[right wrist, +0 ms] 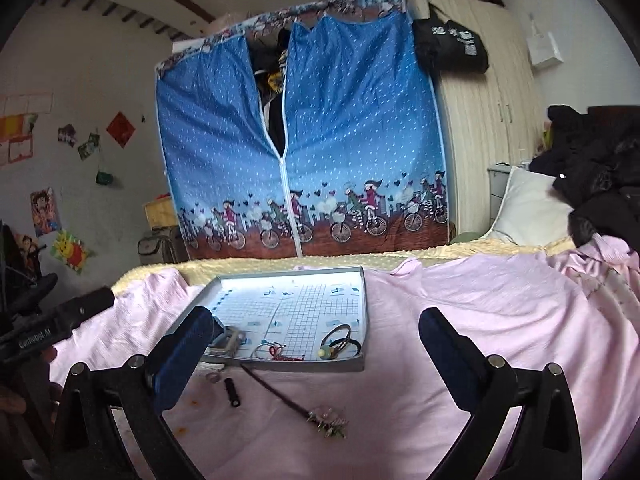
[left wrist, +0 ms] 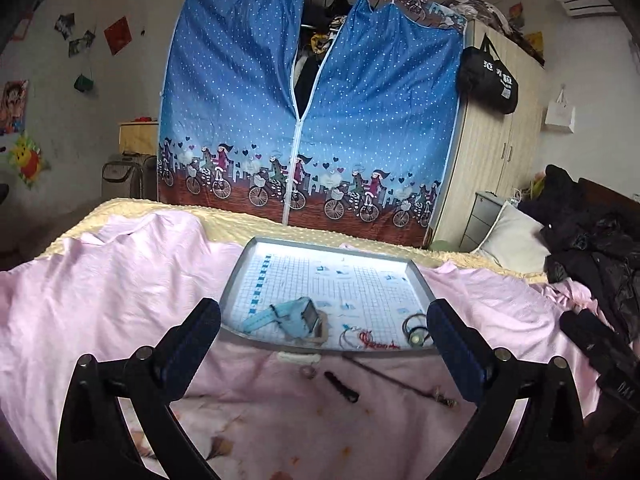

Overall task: Organize jewelry
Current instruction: 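Open both tools over the tray and lift them away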

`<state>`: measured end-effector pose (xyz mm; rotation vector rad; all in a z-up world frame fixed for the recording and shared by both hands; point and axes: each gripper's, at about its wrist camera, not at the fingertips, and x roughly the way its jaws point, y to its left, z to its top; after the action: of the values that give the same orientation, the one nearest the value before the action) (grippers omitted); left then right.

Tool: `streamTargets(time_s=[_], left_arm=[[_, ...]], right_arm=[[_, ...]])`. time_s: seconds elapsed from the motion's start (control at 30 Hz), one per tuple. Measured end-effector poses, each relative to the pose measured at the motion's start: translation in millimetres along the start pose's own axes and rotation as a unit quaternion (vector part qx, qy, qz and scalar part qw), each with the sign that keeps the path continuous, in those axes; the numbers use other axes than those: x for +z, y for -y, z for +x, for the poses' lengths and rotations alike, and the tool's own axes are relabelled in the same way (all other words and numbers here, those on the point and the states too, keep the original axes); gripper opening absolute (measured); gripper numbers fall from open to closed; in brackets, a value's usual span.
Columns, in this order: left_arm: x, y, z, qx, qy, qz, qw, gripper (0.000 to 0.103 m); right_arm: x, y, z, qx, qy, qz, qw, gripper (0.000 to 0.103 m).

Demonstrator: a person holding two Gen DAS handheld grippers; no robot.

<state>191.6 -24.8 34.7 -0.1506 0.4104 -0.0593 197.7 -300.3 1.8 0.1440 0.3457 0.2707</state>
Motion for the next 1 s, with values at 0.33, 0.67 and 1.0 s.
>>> streamTargets(time_s=[0.33, 0.67, 1.0], left_arm=[[-27.0, -26.4, -17.3, 0.016, -0.057, 0.034, 0.9977, 0.101], [-71.0, -62.8, -12.0, 0.048, -0.122, 0.016, 0.9912, 0.101], [-82.4, -70.3, -0.7, 0.032, -0.15, 0.03, 0.9878, 0.101]], right_arm=[[-23.3, -19.6, -29.4, -0.002, -0.032, 0.025, 0.999, 0.103], [-48.4, -18.3, -8.9, -0.033, -0.133, 0.062, 0.989, 0.103], [-64.3, -5.5, 17.2, -0.061, -0.207, 0.086, 0.973, 0.103]])
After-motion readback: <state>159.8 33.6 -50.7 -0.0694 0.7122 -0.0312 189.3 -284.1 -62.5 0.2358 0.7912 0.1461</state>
